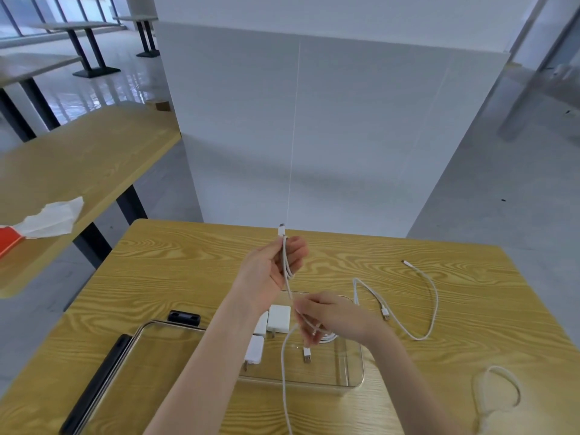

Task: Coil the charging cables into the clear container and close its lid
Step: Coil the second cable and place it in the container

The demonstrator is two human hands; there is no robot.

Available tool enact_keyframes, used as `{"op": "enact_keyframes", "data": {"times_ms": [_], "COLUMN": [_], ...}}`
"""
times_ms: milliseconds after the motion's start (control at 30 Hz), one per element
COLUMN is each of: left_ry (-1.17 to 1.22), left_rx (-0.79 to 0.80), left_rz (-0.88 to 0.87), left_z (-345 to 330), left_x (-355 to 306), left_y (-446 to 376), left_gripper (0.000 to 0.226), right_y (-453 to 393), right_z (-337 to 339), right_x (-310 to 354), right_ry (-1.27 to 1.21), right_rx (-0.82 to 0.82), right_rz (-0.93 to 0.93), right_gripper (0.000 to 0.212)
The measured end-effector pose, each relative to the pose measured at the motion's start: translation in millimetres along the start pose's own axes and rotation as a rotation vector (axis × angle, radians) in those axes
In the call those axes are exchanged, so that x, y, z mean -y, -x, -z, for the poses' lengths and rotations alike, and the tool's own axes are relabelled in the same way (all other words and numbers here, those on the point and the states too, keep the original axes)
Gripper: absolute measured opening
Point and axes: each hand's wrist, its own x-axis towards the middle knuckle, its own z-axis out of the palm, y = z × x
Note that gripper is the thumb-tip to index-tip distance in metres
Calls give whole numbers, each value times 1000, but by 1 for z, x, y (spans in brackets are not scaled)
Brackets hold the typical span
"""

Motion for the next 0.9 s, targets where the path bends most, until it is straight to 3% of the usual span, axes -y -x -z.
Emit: {"op": "enact_keyframes", "data": {"times_ms": [100, 267, 433, 567, 733, 833, 900], "left_ry": [-76, -434, -757, -996, -976, -813, -686], "left_rx": [31, 79, 129, 104, -17, -69, -141], "left_rz": [-13, -57, 34, 48, -121, -151, -130], "left_z": [2, 3, 3, 2, 3, -1, 0], "left_x": [-2, 2, 13, 29, 41, 37, 31], "left_y": [4, 9, 10, 10, 4, 3, -1], "left_gripper": [31, 31, 31, 30, 32, 36, 37], "right_y": [-8, -19, -23, -16, -3, 3, 8], "right_z": [6, 19, 49, 57, 42, 28, 20], "right_x": [-16, -19, -2, 20, 38, 40, 40], "right_ry": [92, 245, 152, -19, -4, 24, -2], "right_rx": [-68, -336, -475, -421, -368, -383, -309], "right_rz": [-51, -95, -139, -176, -107, -11, 30], "right_gripper": [62, 69, 54, 35, 26, 29, 30]}}
